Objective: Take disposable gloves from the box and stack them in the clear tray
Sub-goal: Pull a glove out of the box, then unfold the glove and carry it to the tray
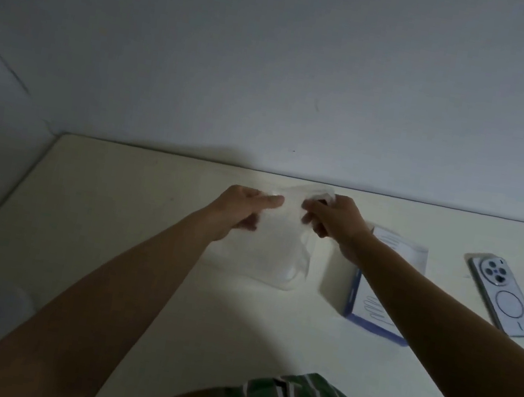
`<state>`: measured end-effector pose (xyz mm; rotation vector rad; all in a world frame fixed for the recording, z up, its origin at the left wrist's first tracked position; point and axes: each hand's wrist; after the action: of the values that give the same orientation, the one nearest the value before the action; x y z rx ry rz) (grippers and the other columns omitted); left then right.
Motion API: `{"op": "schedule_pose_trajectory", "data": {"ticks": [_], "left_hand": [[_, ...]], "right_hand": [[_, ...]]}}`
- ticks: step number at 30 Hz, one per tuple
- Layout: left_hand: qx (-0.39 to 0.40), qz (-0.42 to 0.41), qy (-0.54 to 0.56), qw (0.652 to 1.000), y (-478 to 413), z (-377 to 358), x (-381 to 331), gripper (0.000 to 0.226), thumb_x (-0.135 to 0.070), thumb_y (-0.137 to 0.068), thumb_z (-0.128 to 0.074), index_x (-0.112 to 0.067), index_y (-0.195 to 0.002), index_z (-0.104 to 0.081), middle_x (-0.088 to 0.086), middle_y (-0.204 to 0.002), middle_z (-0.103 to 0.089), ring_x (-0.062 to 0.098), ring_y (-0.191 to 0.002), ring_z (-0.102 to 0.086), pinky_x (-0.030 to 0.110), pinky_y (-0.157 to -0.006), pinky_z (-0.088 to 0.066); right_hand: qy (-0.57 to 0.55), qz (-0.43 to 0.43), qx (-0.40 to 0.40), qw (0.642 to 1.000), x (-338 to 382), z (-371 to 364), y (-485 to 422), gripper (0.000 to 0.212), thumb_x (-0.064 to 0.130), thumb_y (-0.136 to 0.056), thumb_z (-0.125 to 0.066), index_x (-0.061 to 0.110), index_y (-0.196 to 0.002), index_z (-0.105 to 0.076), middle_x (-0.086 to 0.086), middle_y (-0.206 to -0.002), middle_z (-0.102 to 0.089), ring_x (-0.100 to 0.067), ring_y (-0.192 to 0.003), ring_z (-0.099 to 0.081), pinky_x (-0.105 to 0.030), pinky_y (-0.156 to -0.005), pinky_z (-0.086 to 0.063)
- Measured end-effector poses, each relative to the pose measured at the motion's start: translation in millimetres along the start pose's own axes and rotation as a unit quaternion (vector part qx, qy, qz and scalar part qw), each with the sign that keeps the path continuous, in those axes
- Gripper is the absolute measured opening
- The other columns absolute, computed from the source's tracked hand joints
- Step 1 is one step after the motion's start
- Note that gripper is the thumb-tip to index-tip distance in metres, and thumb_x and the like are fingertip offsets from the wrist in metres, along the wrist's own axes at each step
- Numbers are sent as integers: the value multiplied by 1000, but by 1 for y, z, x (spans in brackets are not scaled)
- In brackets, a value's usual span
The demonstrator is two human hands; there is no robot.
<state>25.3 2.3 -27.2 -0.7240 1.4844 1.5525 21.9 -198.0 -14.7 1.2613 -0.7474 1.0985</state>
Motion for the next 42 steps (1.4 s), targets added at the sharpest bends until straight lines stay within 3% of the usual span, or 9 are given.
{"op": "schedule_pose_trajectory", "data": {"ticks": [6,10,14,17,19,25,30,34,42], "left_hand": [[-145,51,167,974,-11,26,23,8,-6,-88,-66,-5,-80,-64,10,-71,-63,15,-53,-62,31,-66,-57],[-240,-60,-103,963,-18,27,30,15,-18,-94,-55,-5,-98,-61,10,-78,-65,20,-56,-61,29,-59,-48],[-226,-177,-367,885,-17,31,34,16,-25,-97,-49,-13,-100,-58,7,-87,-67,29,-81,-60,34,-64,-43],[-206,-219,-432,850,-20,33,37,13,-24,-97,-47,-15,-100,-56,6,-83,-67,30,-78,-61,31,-60,-35],[-196,-234,-465,831,-22,34,40,13,-25,-98,-46,-15,-101,-55,6,-83,-67,29,-76,-61,30,-59,-34],[-113,-214,-525,816,-28,38,41,18,-25,-97,-50,-13,-111,-52,9,-99,-64,29,-87,-62,33,-65,-42],[-92,-354,-645,672,-23,34,39,25,-7,-88,-48,-12,-111,-57,9,-107,-53,26,-97,-50,35,-82,-43],[93,-123,-624,766,-25,35,50,42,-17,-87,-65,-14,-126,-50,12,-123,-48,31,-109,-55,35,-87,-45],[104,-19,-638,763,-40,35,70,109,-29,-77,-79,-20,-154,-2,25,-149,-7,40,-131,-32,42,-101,-41]], "right_hand": [[77,-97,54,991,2,-29,-3,15,10,-91,-62,-5,-93,-64,-12,-73,-70,-16,-54,-61,-21,-50,-51],[225,-111,110,962,7,-40,-1,22,8,-86,-67,-6,-102,-63,-15,-79,-72,-22,-62,-69,-27,-54,-57],[353,86,-48,930,16,-44,-1,58,28,-78,-79,11,-125,-50,-8,-114,-57,-21,-99,-58,-35,-84,-51],[281,333,-165,885,27,-44,2,34,19,-84,-71,13,-114,-57,-3,-111,-54,-11,-95,-53,-23,-82,-48],[272,395,-91,872,28,-49,2,16,9,-87,-63,16,-101,-64,1,-100,-58,-6,-82,-55,-18,-73,-48],[470,175,107,858,-28,-85,-14,29,7,-91,-58,17,-118,-64,-4,-113,-61,-17,-96,-63,-31,-89,-52],[510,92,107,849,-60,-107,-26,56,23,-87,-69,17,-137,-46,-10,-131,-49,-24,-115,-52,-35,-95,-49],[535,47,126,834,-68,-113,-33,75,26,-80,-76,15,-141,-35,-13,-136,-36,-29,-123,-41,-37,-98,-46],[578,-52,159,799,-77,-104,-40,119,27,-73,-82,16,-154,4,-21,-152,-7,-41,-134,-31,-43,-102,-44]]}}
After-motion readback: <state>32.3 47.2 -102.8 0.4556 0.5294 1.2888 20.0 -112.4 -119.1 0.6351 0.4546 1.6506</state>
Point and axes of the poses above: each hand's wrist, its own y-axis away from the middle knuckle, its own z-axis out of the back of the hand, x = y × z
